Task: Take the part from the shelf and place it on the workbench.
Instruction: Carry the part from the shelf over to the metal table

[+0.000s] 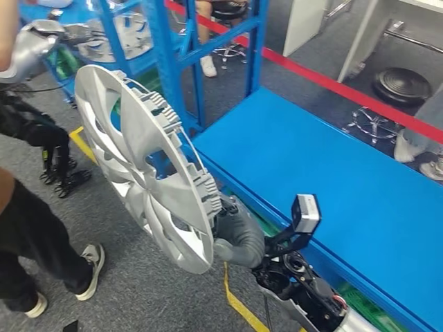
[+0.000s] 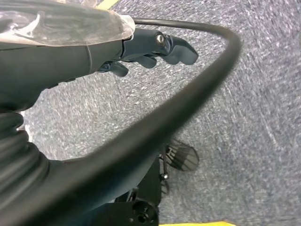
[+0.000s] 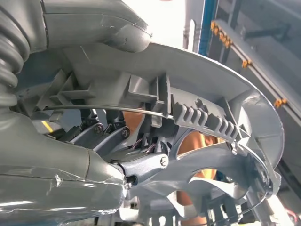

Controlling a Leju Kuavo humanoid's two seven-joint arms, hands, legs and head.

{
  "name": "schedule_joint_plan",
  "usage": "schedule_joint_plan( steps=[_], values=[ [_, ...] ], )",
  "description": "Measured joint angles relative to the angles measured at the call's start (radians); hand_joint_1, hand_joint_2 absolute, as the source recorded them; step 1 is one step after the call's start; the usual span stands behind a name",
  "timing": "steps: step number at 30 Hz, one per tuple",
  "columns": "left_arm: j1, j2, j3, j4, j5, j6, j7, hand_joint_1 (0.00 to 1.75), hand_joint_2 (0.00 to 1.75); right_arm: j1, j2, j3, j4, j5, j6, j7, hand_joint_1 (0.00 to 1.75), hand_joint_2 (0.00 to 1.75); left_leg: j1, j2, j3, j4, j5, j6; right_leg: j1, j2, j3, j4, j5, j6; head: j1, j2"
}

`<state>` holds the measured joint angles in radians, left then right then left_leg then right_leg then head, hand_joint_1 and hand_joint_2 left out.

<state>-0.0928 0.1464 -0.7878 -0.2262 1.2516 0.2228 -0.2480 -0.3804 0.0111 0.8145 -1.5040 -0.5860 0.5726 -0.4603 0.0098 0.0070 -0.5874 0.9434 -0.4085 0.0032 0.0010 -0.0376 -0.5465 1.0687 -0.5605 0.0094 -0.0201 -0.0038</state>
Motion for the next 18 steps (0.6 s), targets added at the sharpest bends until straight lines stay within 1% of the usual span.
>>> schedule_joint_plan(
  steps=[1, 2, 3, 4, 5, 6, 7, 8, 9, 10, 11, 12, 13, 14, 15, 16, 17, 18],
  values=[
    [-0.001, 0.0, -0.001, 0.0, -0.001, 0.0, 0.0, 0.0, 1.75, 0.001, 0.0, 0.001, 0.0, 0.002, 0.0, 0.0, 1.61, 1.75, 0.0, -0.01, 0.001, 0.0, 0.0, 0.003, -0.001, 0.018, -0.032, 0.071, -0.033, 0.002, 0.006, 0.0],
    [-0.002, 0.0, -0.002, 0.0, -0.001, -0.001, 0.0, 0.0, 1.75, 0.002, 0.0, 0.002, 0.001, 0.004, 0.001, 0.0, 1.61, 1.75, 0.0, -0.02, 0.001, 0.0, -0.001, 0.005, -0.003, 0.027, -0.067, 0.142, -0.06, 0.005, 0.012, 0.0],
    [-0.003, 0.0, -0.003, 0.0, -0.002, -0.001, 0.0, 0.0, 1.75, 0.003, 0.0, 0.004, 0.002, 0.007, 0.001, 0.001, 1.61, 1.75, 0.001, -0.032, 0.002, 0.0, -0.001, 0.005, -0.005, 0.031, -0.093, 0.191, -0.07, 0.007, 0.016, 0.0],
    [-0.002, 0.0, -0.004, 0.0, -0.002, -0.001, 0.0, 0.0, 1.75, 0.005, 0.0, 0.006, 0.002, 0.009, 0.001, 0.002, 1.61, 1.75, 0.001, -0.045, 0.004, 0.001, -0.002, 0.005, -0.007, 0.033, -0.103, 0.203, -0.061, 0.009, 0.019, 0.0],
    [-0.002, 0.0, -0.006, 0.0, -0.002, -0.001, 0.0, 0.0, 1.75, 0.006, 0.0, 0.007, 0.003, 0.01, 0.001, 0.002, 1.61, 1.75, 0.002, -0.058, 0.006, 0.002, -0.003, 0.003, -0.01, 0.036, -0.094, 0.174, -0.031, 0.011, 0.022, 0.0],
    [-0.001, 0.0, -0.007, 0.0, -0.002, -0.001, 0.0, 0.0, 1.75, 0.006, 0.0, 0.008, 0.003, 0.011, 0.001, 0.003, 1.61, 1.75, 0.004, -0.071, 0.009, 0.004, -0.006, 0.001, -0.014, 0.046, -0.069, 0.11, 0.012, 0.012, 0.025, 0.0],
    [-0.001, -0.001, -0.009, 0.0, -0.002, -0.001, 0.0, 0.0, 1.75, 0.006, 0.0, 0.009, 0.003, 0.014, 0.001, 0.004, 1.61, 1.75, 0.005, -0.084, 0.011, 0.006, -0.008, -0.004, -0.018, 0.068, -0.039, 0.04, 0.048, 0.012, 0.029, 0.0],
    [-0.003, -0.001, -0.01, 0.0, -0.002, -0.002, 0.0, 0.0, 1.75, 0.006, 0.0, 0.009, 0.003, 0.015, 0.0, 0.005, 1.61, 1.75, 0.006, -0.097, 0.01, 0.011, -0.01, -0.008, -0.021, 0.089, -0.012, -0.024, 0.071, 0.012, 0.031, 0.0],
    [-0.004, -0.001, -0.01, 0.0, -0.002, -0.002, -0.001, 0.0, 1.75, 0.006, 0.0, 0.01, 0.003, 0.017, 0.0, 0.007, 1.61, 1.75, 0.007, -0.108, 0.006, 0.013, -0.01, -0.015, -0.022, 0.107, 0.008, -0.065, 0.082, 0.01, 0.033, 0.0],
    [-0.004, -0.001, -0.011, 0.0, -0.002, -0.002, -0.001, 0.0, 1.75, 0.005, 0.0, 0.011, 0.003, 0.019, -0.001, 0.009, 1.61, 1.75, 0.008, -0.118, 0.001, 0.014, -0.008, -0.022, -0.021, 0.116, 0.017, -0.08, 0.08, 0.007, 0.034, 0.0],
    [-0.003, -0.001, -0.011, 0.0, -0.002, -0.002, -0.001, 0.0, 1.75, 0.005, 0.0, 0.011, 0.003, 0.019, -0.002, 0.011, 1.61, 1.75, 0.01, -0.129, -0.004, 0.014, -0.005, -0.029, -0.018, 0.11, 0.021, -0.087, 0.079, 0.003, 0.033, 0.0],
    [0.0, 0.0, -0.011, 0.0, -0.002, -0.002, -0.002, 0.0, 1.75, 0.005, 0.0, 0.012, 0.003, 0.02, -0.004, 0.013, 1.61, 1.75, 0.013, -0.13, -0.007, 0.014, -0.004, -0.036, -0.018, 0.099, 0.024, -0.089, 0.082, -0.004, 0.032, 0.0],
    [0.003, 0.0, -0.011, 0.0, -0.002, -0.002, -0.002, 0.0, 1.75, 0.004, 0.0, 0.013, 0.003, 0.021, -0.005, 0.015, 1.61, 1.75, 0.013, -0.115, -0.012, 0.022, -0.009, -0.041, -0.019, 0.088, 0.026, -0.093, 0.085, -0.01, 0.03, 0.0],
    [0.003, 0.0, -0.011, 0.0, -0.002, -0.002, -0.002, 0.0, 1.75, 0.002, 0.0, 0.014, 0.003, 0.021, -0.006, 0.016, 1.61, 1.75, 0.012, -0.09, -0.026, 0.048, -0.024, -0.046, -0.02, 0.075, 0.029, -0.098, 0.088, -0.017, 0.023, 0.0],
    [0.001, 0.0, -0.011, 0.0, -0.002, -0.002, -0.002, 0.0, 1.75, 0.001, 0.0, 0.014, 0.003, 0.021, -0.008, 0.016, 1.61, 1.75, 0.01, -0.06, -0.05, 0.095, -0.049, -0.05, -0.021, 0.061, 0.031, -0.102, 0.089, -0.022, 0.015, 0.0],
    [-0.001, 0.0, -0.011, 0.0, -0.002, -0.002, -0.002, 0.0, 1.75, 0.001, 0.0, 0.014, 0.003, 0.021, -0.008, 0.016, 1.61, 1.75, 0.009, -0.034, -0.084, 0.161, -0.079, -0.053, -0.02, 0.048, 0.031, -0.103, 0.089, -0.025, 0.007, 0.0],
    [-0.003, 0.0, -0.011, 0.0, -0.002, -0.002, -0.002, 0.0, 1.75, 0.001, 0.0, 0.015, 0.003, 0.021, -0.009, 0.017, 1.61, 1.75, 0.01, -0.023, -0.121, 0.232, -0.107, -0.056, -0.018, 0.033, 0.031, -0.103, 0.088, -0.027, 0.0, 0.0],
    [-0.003, 0.0, -0.011, 0.0, -0.002, -0.003, -0.002, 0.0, 1.75, 0.001, 0.0, 0.016, 0.003, 0.021, -0.01, 0.018, 1.61, 1.75, 0.01, -0.018, -0.151, 0.286, -0.123, -0.058, -0.017, 0.02, 0.031, -0.103, 0.087, -0.028, -0.003, 0.0]
  ],
)
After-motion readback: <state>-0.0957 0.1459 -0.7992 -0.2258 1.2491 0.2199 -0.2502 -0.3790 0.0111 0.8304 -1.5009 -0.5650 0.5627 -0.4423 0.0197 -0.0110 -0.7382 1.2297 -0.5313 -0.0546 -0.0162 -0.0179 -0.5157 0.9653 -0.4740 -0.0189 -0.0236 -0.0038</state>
